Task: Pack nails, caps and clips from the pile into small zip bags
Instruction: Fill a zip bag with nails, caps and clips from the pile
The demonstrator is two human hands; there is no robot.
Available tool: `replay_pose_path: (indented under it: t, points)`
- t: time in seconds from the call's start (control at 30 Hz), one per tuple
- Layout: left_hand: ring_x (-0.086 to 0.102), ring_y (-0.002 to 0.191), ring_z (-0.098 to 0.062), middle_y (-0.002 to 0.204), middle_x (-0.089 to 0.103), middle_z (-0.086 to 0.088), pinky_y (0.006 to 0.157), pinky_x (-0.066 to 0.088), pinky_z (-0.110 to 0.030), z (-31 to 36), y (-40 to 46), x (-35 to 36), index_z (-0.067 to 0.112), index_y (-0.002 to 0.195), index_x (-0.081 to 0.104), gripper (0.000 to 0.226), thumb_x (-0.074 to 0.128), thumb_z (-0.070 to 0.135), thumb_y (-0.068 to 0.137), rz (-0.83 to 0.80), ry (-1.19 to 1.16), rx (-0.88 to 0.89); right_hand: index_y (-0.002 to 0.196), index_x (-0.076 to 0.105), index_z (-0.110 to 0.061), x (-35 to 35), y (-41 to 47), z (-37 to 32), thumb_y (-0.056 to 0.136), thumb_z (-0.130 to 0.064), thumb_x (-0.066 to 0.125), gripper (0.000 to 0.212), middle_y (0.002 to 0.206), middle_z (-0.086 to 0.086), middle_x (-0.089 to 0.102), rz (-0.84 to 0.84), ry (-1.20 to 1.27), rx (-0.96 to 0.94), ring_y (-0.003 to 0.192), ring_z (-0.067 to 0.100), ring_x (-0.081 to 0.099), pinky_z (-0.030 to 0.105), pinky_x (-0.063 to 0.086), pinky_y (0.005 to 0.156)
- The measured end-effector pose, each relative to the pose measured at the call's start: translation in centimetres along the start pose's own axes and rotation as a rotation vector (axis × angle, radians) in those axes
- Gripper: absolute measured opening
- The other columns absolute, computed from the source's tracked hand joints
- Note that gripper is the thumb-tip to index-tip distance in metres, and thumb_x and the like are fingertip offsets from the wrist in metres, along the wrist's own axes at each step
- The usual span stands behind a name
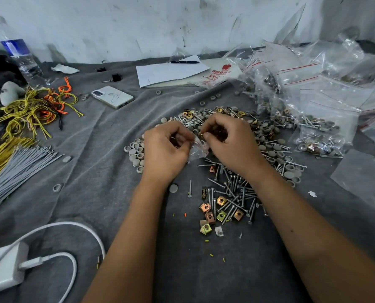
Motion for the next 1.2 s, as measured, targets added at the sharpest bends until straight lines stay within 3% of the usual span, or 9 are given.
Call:
replay_pose_path:
  t: [0.13, 0.33, 0.6, 0.73, 0.87, 0.97, 1.03, 1.1, 1.2]
  points:
    - [0.068, 0.073, -0.007, 0.074, 0.071, 0.015, 0.068, 0.052, -0.016, 0.1, 0.0, 0.0, 0.017, 0.076, 0.076, 0.024, 0.076, -0.007, 0.073, -0.005, 0.024, 0.018, 0.09, 0.078, -0.012, 0.2, 0.0, 0.2, 0.082, -0.001, 0.077, 0.014, 0.085, -0.005, 0.074, -0.072, -0.026, -0.024, 0.08, 0.005, 0.068, 0.017, 0.053, 0.074]
    - [0.068, 0.072, -0.012, 0.075, 0.073, 0.01, 0.066, 0.054, -0.019, 0.2, 0.1, -0.1, 0.011, 0.075, 0.076, 0.024, 0.073, -0.012, 0.073, 0.021, -0.022, -0.012, 0.094, 0.081, -0.014, -0.1, 0.2, 0.5, 0.081, 0.0, 0.079, 0.019, 0.089, -0.011, 0.076, -0.095, 0.034, -0.023, 0.084, 0.001, 0.071, 0.015, 0.054, 0.079]
    - [0.069, 0.073, -0.012, 0.079, 0.075, 0.002, 0.069, 0.057, -0.022, 0.4, 0.1, -0.3, 0.011, 0.078, 0.075, 0.027, 0.074, -0.016, 0.076, 0.08, -0.133, -0.073, 0.105, 0.076, -0.014, 0.1, 0.3, 1.1, 0.094, -0.004, 0.067, 0.017, 0.094, -0.008, 0.076, -0.045, 0.099, 0.079, 0.089, -0.001, 0.071, 0.014, 0.053, 0.08]
    - [0.071, 0.075, -0.014, 0.081, 0.076, 0.002, 0.072, 0.059, -0.025, 0.3, 0.2, -0.7, 0.016, 0.079, 0.076, 0.026, 0.078, -0.009, 0.079, 0.151, -0.2, -0.128, 0.104, 0.074, -0.019, 0.0, 0.2, 0.9, 0.101, -0.026, 0.064, 0.013, 0.091, -0.011, 0.072, -0.051, 0.091, 0.069, 0.084, 0.001, 0.066, 0.02, 0.052, 0.076]
    - [0.071, 0.074, -0.011, 0.08, 0.075, 0.002, 0.074, 0.058, -0.025, 0.2, 0.3, -1.0, 0.019, 0.079, 0.074, 0.027, 0.079, -0.007, 0.081, 0.209, -0.214, -0.15, 0.114, 0.067, -0.019, 0.8, -0.1, 0.3, 0.084, -0.051, 0.077, 0.045, 0.094, -0.009, 0.072, -0.23, 0.238, 0.074, 0.088, 0.008, 0.069, 0.021, 0.055, 0.077]
    - [0.071, 0.074, -0.008, 0.081, 0.076, 0.003, 0.074, 0.058, -0.024, 0.1, 0.4, -1.0, 0.02, 0.079, 0.073, 0.028, 0.079, -0.007, 0.081, 0.219, -0.254, -0.169, 0.115, 0.063, -0.023, 1.0, -0.1, 0.6, 0.082, -0.03, 0.085, 0.04, 0.091, -0.017, 0.075, -0.193, 0.159, 0.062, 0.086, 0.001, 0.07, 0.016, 0.051, 0.076]
    - [0.07, 0.072, -0.009, 0.08, 0.075, 0.0, 0.073, 0.057, -0.025, -0.2, 0.6, -1.2, 0.017, 0.081, 0.073, 0.027, 0.078, -0.009, 0.082, 0.226, -0.34, -0.214, 0.116, 0.064, -0.025, 0.8, 0.0, 0.9, 0.086, -0.022, 0.081, 0.035, 0.091, -0.014, 0.077, -0.158, 0.16, 0.097, 0.088, 0.003, 0.071, 0.028, 0.055, 0.08]
    - [0.068, 0.069, -0.008, 0.075, 0.074, 0.003, 0.072, 0.056, -0.024, -0.6, 0.7, -1.4, 0.016, 0.081, 0.072, 0.029, 0.077, -0.012, 0.082, 0.229, -0.444, -0.251, 0.121, 0.062, -0.026, 0.7, -0.1, 0.7, 0.087, -0.035, 0.079, 0.039, 0.093, -0.012, 0.077, -0.193, 0.222, 0.135, 0.09, 0.005, 0.072, 0.028, 0.054, 0.08]
    - [0.071, 0.075, -0.012, 0.078, 0.076, 0.002, 0.075, 0.059, -0.026, -0.9, 0.8, -1.6, 0.014, 0.08, 0.072, 0.03, 0.075, -0.016, 0.082, 0.215, -0.525, -0.26, 0.13, 0.054, -0.025, 1.5, -0.6, -0.4, 0.076, -0.054, 0.082, 0.067, 0.097, -0.014, 0.077, -0.284, 0.264, 0.154, 0.092, 0.0, 0.072, 0.014, 0.05, 0.077]
Point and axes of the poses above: each hand's wrist, its own y-axis towards the middle knuckle, its own x-axis out of the palm, z = x × y, the point moved 2 cm from there along y, towards the middle knuckle
